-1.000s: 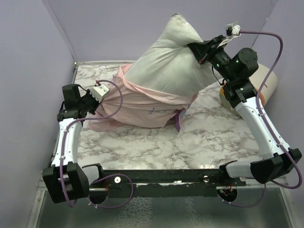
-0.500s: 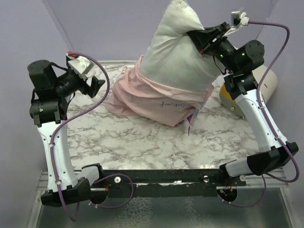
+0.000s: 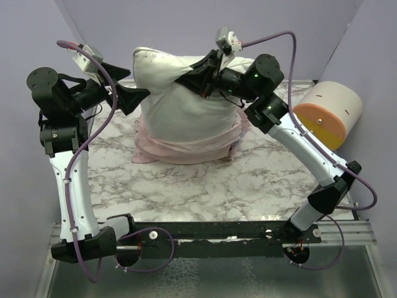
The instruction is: Remove the pillowcase from the pillow
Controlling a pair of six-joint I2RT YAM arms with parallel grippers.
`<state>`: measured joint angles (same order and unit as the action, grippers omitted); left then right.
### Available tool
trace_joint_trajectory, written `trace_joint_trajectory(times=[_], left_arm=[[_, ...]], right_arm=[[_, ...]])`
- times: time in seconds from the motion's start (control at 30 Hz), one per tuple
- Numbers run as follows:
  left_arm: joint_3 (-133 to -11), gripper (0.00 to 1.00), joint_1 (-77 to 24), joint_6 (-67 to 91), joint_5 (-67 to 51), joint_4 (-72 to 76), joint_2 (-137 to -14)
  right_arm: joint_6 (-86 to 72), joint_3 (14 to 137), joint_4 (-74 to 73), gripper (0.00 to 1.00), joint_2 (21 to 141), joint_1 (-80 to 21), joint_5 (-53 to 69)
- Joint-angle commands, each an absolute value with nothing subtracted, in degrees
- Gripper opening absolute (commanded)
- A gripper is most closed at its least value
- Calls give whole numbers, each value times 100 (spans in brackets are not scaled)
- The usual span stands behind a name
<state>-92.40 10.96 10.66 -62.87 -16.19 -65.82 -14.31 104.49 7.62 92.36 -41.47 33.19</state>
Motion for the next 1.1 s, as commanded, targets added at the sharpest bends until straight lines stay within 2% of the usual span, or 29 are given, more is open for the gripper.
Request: trace_joint_trajectory(times=[0.0, 0.2, 0.3, 0.37, 0.43, 0.47, 0.5, 0.57, 0.73, 0.9, 1.07], left_arm=[[-9098, 99, 1042, 1428, -6520, -1275, -6482], [-8734, 98, 589, 1211, -6485, -1446, -6361], [-8594, 88, 203, 942, -6235, -1590, -6320], [-8507, 73, 119, 908, -6157, -1541, -6351], [-8490, 47, 114, 956, -6001, -1522, -6469], [-8505, 29, 114, 968, -5845, -1523, -6511], [-8515, 17, 114, 927, -5623, -1542, -6528], [-8461, 0, 114, 803, -5041, -1490, -6480], [-8431, 0, 114, 498, -3696, -1319, -6386], [-8607, 0, 114, 449, -2931, -1415, -6461], [-8813, 0, 114, 427, -2593, -1552, -6562]], right_arm=[[-1235, 10964, 575, 1, 9568, -4429, 3617], [-996, 11980, -76, 1, 10207, -4840, 3688], [-1118, 12371, -214, 1, 10529, -4962, 3673], [-1397, 12491, -187, 5, 10649, -4966, 3641], [-1667, 12512, -193, 15, 10659, -4947, 3483], [-1799, 12438, -159, 23, 10565, -4885, 3414], [-1963, 12279, -62, 33, 10431, -4803, 3377], [-2353, 11784, 241, 55, 10066, -4543, 3284], [-3219, 10252, 465, 81, 8839, -3525, 3085], [-3857, 8493, 569, 93, 7614, -2216, 3506], [-3584, 6917, 245, 100, 6596, -1706, 3211]])
